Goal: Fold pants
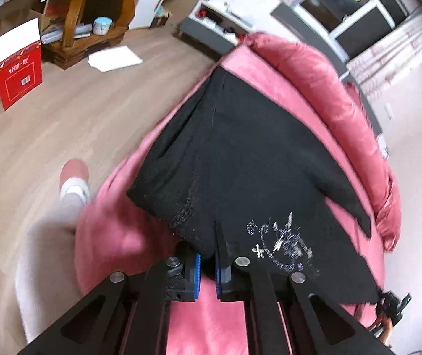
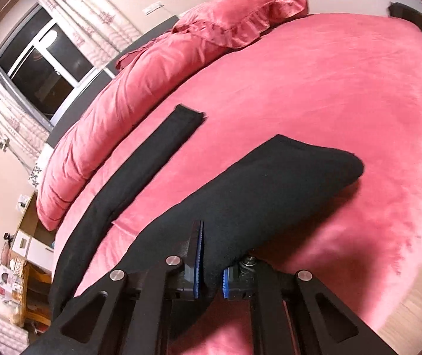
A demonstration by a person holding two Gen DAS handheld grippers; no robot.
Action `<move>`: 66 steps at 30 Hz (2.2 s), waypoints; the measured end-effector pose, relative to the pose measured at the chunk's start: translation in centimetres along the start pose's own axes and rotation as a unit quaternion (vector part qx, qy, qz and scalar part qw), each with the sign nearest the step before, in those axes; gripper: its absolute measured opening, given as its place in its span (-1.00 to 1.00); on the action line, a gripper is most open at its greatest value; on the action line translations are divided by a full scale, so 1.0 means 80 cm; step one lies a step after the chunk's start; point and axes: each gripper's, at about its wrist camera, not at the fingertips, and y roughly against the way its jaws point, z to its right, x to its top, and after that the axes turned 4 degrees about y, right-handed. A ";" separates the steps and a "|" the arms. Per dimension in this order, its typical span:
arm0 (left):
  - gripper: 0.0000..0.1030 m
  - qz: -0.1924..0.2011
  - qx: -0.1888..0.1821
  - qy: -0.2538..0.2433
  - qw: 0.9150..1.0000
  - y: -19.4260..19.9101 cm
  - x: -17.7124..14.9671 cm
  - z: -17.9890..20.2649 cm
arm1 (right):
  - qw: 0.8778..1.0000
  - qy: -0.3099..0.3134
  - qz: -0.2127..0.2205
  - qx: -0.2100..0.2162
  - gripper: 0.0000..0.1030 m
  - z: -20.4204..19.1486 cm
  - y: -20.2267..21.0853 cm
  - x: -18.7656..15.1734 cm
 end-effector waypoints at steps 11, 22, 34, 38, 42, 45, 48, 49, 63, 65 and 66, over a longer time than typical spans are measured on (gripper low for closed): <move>-0.43 -0.028 0.009 0.043 0.999 -0.030 -0.018 -0.021 | 0.995 -0.087 -0.037 0.008 -0.56 0.063 -0.025 -0.040; -0.87 -0.028 0.039 0.022 0.999 -0.017 -0.016 -0.010 | 0.998 -0.007 -0.027 -0.050 -0.81 0.043 -0.012 -0.011; -0.64 -0.033 0.043 0.050 0.997 -0.011 -0.020 -0.029 | 0.986 -0.029 -0.029 -0.158 -0.28 0.056 0.004 -0.019; -0.49 0.038 0.072 0.078 0.994 0.028 -0.010 -0.039 | 0.982 -0.031 0.032 -0.181 -0.02 0.045 0.043 -0.015; -0.44 0.117 0.088 0.079 0.986 0.067 0.002 -0.044 | 0.981 0.016 0.086 -0.174 0.01 0.004 0.074 -0.016; -0.32 0.134 0.083 0.071 0.985 0.074 0.005 -0.038 | 0.982 0.076 0.089 -0.147 0.01 -0.044 0.067 -0.024; -0.31 0.115 0.060 0.043 0.991 0.057 0.009 -0.019 | 0.984 0.150 0.055 -0.078 0.01 -0.109 0.045 -0.049; -0.30 0.110 0.055 0.029 0.992 0.049 0.006 -0.010 | 0.984 0.164 0.043 -0.062 0.01 -0.124 0.037 -0.055; -0.12 0.072 0.012 -0.084 0.994 -0.032 0.015 0.070 | 0.906 0.411 -0.059 0.084 0.01 -0.363 -0.054 -0.242; -0.11 0.073 -0.002 -0.070 0.995 -0.031 0.024 0.064 | 0.900 0.425 -0.052 0.082 0.01 -0.380 -0.061 -0.250; -0.11 0.074 -0.004 -0.055 0.996 -0.029 0.030 0.056 | 0.896 0.432 -0.049 0.083 0.01 -0.389 -0.064 -0.253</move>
